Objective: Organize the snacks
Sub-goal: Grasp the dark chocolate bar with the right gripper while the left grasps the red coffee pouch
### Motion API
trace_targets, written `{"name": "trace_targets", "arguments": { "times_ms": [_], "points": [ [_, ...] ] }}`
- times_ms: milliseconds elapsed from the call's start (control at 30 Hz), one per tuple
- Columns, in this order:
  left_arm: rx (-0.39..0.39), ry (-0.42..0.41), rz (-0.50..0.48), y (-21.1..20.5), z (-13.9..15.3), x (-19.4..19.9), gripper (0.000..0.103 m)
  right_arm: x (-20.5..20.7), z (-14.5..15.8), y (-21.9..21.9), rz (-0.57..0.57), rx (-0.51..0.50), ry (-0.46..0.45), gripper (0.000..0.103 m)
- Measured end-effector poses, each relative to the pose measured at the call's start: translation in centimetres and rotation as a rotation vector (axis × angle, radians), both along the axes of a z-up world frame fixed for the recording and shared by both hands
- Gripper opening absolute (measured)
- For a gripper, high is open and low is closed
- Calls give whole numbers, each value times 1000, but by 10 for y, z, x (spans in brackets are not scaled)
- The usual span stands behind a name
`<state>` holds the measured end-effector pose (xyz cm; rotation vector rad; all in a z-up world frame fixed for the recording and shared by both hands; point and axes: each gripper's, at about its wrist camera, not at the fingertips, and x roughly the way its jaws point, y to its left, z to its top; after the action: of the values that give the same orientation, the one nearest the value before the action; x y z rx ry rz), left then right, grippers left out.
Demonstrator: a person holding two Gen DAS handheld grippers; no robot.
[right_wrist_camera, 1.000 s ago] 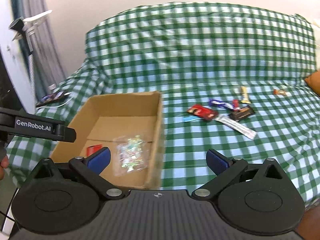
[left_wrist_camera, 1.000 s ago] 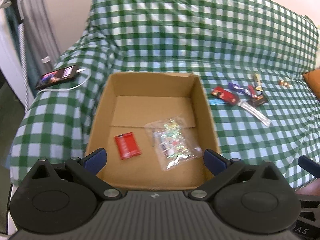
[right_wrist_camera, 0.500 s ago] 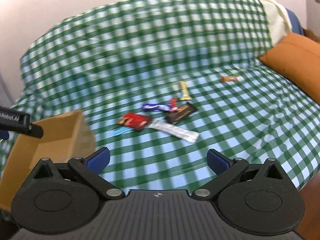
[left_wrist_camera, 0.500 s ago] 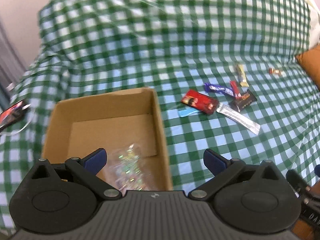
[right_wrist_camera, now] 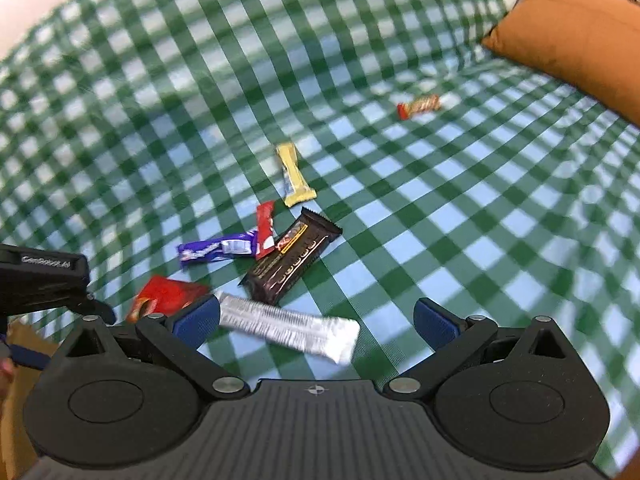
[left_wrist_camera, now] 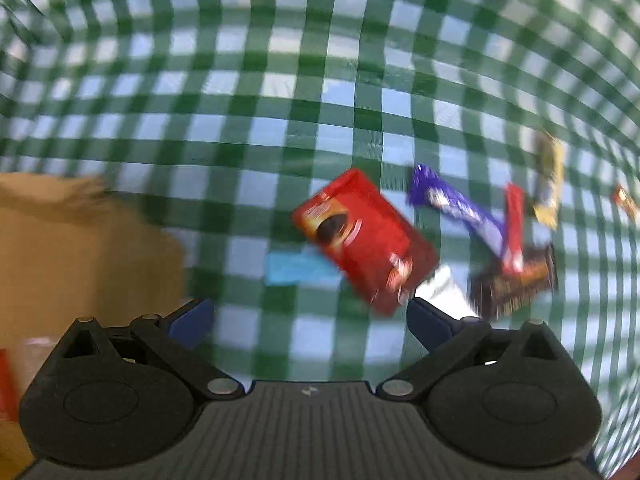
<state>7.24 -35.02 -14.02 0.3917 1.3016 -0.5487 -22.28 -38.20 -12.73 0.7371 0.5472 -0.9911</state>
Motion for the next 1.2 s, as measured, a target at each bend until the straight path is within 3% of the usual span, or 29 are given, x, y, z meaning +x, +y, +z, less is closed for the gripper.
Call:
{"name": "trace_targets", "arguments": {
  "times_ms": [300, 533, 667, 733, 767, 800, 833, 900, 1033, 1200],
  "points": [
    [11, 93, -3, -55, -63, 31, 103, 72, -68, -80, -2, 93, 46, 103],
    [67, 64, 16, -74, -77, 29, 103, 115, -90, -91, 47, -44, 204, 103],
    [67, 66, 9, -81, -75, 30, 101, 121, -93, -84, 35, -85, 222, 103],
    [32, 32, 2, -80, -64, 29, 81, 118, -93, -81, 43, -81, 232, 99],
    [2, 22, -4, -77, -57, 29, 65, 115, -91, -78, 44, -79, 229, 93],
    [-31, 30, -19, -74, -50, 30, 51, 110, -88, -74, 40, -86, 222, 76],
    [-55, 37, -27, -71, -45, 31, 44, 105, -85, -71, 31, -94, 223, 61],
    [-101, 51, -35, -64, -34, 32, 27, 91, -80, -71, 23, -80, 216, 55],
    [-165, 65, -87, -53, -12, 24, 10, 66, -71, -65, 7, -72, 196, 50],
    [-220, 23, -173, -33, 19, -4, 8, 38, -49, -45, 11, -94, 165, 48]
  ]
}}
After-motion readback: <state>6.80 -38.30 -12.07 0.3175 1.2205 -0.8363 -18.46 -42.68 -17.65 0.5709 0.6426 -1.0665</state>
